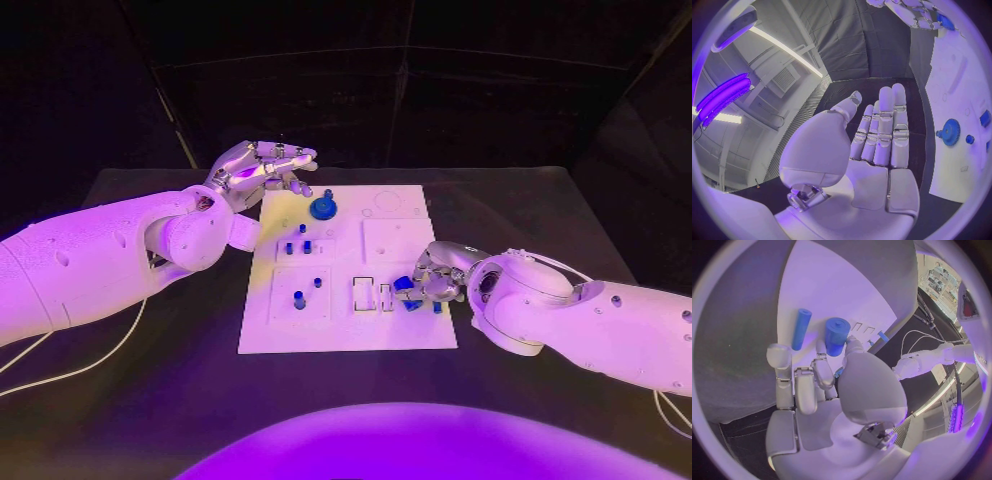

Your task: Assemble the parts on the task board

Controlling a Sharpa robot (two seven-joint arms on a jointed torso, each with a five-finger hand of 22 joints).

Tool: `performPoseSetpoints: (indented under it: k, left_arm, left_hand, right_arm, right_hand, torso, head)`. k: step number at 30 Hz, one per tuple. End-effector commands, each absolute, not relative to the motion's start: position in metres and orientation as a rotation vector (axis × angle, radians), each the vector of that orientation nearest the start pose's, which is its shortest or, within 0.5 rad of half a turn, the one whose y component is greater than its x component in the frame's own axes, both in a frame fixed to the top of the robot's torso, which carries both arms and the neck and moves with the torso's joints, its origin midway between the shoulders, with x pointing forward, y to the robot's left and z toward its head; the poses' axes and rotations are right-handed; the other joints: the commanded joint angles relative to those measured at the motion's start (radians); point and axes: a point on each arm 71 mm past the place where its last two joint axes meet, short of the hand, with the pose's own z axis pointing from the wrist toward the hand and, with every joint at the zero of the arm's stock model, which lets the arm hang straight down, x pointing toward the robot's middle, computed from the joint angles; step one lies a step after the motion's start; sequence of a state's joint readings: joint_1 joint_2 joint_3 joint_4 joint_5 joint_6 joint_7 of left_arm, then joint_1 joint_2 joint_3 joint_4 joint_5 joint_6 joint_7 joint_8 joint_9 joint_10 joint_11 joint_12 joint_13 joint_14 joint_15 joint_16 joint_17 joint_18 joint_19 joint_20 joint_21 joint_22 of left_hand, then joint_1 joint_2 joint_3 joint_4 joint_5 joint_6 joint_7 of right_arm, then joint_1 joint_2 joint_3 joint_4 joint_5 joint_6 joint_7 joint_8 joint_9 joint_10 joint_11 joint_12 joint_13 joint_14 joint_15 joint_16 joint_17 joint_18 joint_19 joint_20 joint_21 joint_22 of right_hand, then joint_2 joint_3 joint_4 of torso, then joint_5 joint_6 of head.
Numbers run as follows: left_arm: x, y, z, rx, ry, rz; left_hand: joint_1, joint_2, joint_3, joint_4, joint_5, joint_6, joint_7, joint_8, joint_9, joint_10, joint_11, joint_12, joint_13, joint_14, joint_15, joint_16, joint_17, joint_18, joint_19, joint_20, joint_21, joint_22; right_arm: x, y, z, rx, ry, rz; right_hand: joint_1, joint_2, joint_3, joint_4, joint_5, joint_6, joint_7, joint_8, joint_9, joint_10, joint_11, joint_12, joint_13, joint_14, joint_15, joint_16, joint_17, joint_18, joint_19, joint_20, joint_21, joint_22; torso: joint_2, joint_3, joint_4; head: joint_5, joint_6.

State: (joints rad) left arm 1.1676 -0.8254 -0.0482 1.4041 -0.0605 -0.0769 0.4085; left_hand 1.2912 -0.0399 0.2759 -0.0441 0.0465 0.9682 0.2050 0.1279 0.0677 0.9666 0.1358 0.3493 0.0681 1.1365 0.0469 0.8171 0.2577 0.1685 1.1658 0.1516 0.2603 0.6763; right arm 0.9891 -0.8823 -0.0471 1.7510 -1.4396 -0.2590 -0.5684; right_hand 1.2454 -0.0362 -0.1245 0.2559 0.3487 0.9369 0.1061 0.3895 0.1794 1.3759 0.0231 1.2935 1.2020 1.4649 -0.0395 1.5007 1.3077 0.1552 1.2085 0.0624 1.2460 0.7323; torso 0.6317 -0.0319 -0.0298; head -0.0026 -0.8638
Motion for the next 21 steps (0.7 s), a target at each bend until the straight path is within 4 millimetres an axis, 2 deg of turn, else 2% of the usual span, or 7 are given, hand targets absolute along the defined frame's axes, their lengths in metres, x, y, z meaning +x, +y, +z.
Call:
performPoseSetpoints:
  k: [1, 3, 7, 12, 21]
  left_arm:
    - [0.498, 0.222, -0.201, -1.036, 1.524, -1.674]
    - [0.498, 0.222, -0.201, -1.036, 1.524, -1.675]
    - [0.498, 0.222, -0.201, -1.036, 1.525, -1.675]
    - [0.498, 0.222, -0.201, -1.037, 1.526, -1.675]
    - [0.498, 0.222, -0.202, -1.036, 1.527, -1.676]
  left_hand:
    - [-0.004, 0.005, -0.003, 0.001, 0.003, -0.006, 0.002, 0.005, 0.000, -0.010, 0.000, 0.003, 0.002, 0.004, 0.005, -0.005, 0.002, 0.012, 0.008, -0.002, -0.005, -0.001]
    - [-0.004, 0.005, -0.003, 0.001, 0.003, -0.006, 0.002, 0.005, 0.000, -0.010, 0.000, 0.003, 0.002, 0.004, 0.005, -0.005, 0.002, 0.012, 0.008, -0.002, -0.005, -0.001]
    - [-0.004, 0.005, -0.003, 0.001, 0.003, -0.006, 0.002, 0.005, 0.000, -0.010, 0.000, 0.003, 0.002, 0.004, 0.005, -0.005, 0.002, 0.012, 0.008, -0.002, -0.005, -0.001]
    - [-0.004, 0.005, -0.004, 0.001, 0.003, -0.006, 0.002, 0.005, 0.000, -0.010, 0.001, 0.004, 0.002, 0.004, 0.005, -0.005, 0.002, 0.012, 0.008, -0.002, -0.006, -0.001]
    - [-0.004, 0.005, -0.004, 0.002, 0.003, -0.007, 0.003, 0.005, 0.000, -0.011, 0.001, 0.004, 0.002, 0.004, 0.005, -0.006, 0.002, 0.012, 0.008, -0.002, -0.007, -0.002]
  right_arm:
    - [0.392, -0.179, -0.280, 0.103, 2.089, 0.414]
    - [0.390, -0.179, -0.278, 0.138, 2.069, 0.433]
    - [0.388, -0.180, -0.273, 0.189, 2.035, 0.462]
    - [0.383, -0.180, -0.265, 0.270, 1.974, 0.524]
    - [0.379, -0.174, -0.256, 0.378, 1.905, 0.627]
  right_hand:
    - [0.029, 0.024, 0.006, -0.012, 0.035, -0.002, -0.004, 0.013, 0.004, 0.009, -0.002, 0.010, 0.009, 0.072, -0.009, 0.006, 0.080, -0.016, 0.009, -0.001, 0.005, 0.006]
    - [0.040, 0.038, 0.010, -0.017, 0.054, 0.006, -0.007, 0.021, 0.009, 0.017, -0.005, 0.018, 0.022, 0.073, -0.011, 0.009, 0.087, -0.017, 0.014, -0.002, 0.008, 0.013]
    - [0.046, 0.045, 0.009, -0.019, 0.072, 0.014, -0.011, 0.026, 0.013, 0.023, -0.008, 0.023, 0.031, 0.074, -0.013, 0.011, 0.092, -0.018, 0.017, -0.004, 0.011, 0.019]
    - [0.043, 0.046, 0.003, -0.018, 0.090, 0.014, -0.011, 0.027, 0.015, 0.025, -0.009, 0.024, 0.034, 0.075, -0.015, 0.012, 0.096, -0.018, 0.019, -0.006, 0.012, 0.022]
    - [0.032, 0.050, -0.005, -0.009, 0.093, 0.016, -0.011, 0.026, 0.017, 0.027, -0.009, 0.023, 0.036, 0.075, -0.014, 0.013, 0.098, -0.019, 0.020, -0.007, 0.013, 0.024]
  torso:
    - [-0.001, -0.0004, -0.0024]
    - [-0.001, 0.0004, -0.0028]
    - [-0.001, -0.0004, -0.0016]
    - [-0.002, -0.0022, -0.0007]
    - [-0.001, -0.0012, -0.0008]
  head:
    - [0.000, 0.000]
    - [0.000, 0.000]
    - [-0.003, 0.001]
    - [-0.005, 0.001]
    - [-0.003, 0.004]
